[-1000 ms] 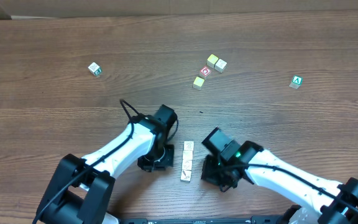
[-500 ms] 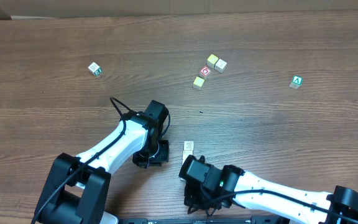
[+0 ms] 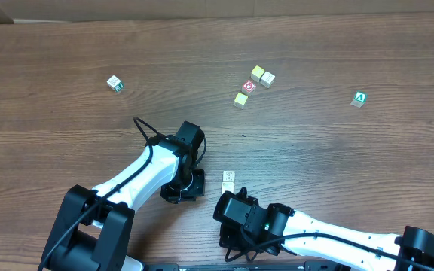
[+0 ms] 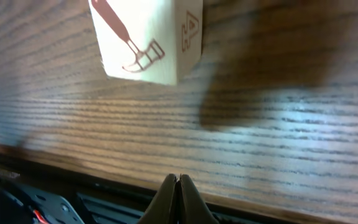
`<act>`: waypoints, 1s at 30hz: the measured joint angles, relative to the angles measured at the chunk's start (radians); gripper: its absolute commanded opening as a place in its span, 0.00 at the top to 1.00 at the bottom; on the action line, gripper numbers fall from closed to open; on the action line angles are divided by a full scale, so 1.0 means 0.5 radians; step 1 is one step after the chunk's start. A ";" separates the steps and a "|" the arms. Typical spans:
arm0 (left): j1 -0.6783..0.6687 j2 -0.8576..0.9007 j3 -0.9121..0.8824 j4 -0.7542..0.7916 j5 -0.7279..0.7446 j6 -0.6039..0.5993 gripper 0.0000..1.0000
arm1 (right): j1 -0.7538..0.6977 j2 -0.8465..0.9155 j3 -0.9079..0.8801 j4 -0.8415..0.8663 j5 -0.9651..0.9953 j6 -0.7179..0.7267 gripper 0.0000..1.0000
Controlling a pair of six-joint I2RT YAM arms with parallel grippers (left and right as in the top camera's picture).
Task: Flip 4 blocks
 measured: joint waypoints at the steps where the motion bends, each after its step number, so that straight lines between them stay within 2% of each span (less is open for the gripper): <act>1: 0.000 0.000 0.000 -0.002 0.001 0.000 0.96 | 0.000 0.000 0.000 0.002 0.014 0.006 0.96; 30: 0.000 0.000 0.000 -0.053 0.001 0.047 0.95 | 0.000 0.000 0.000 0.044 0.297 0.208 0.96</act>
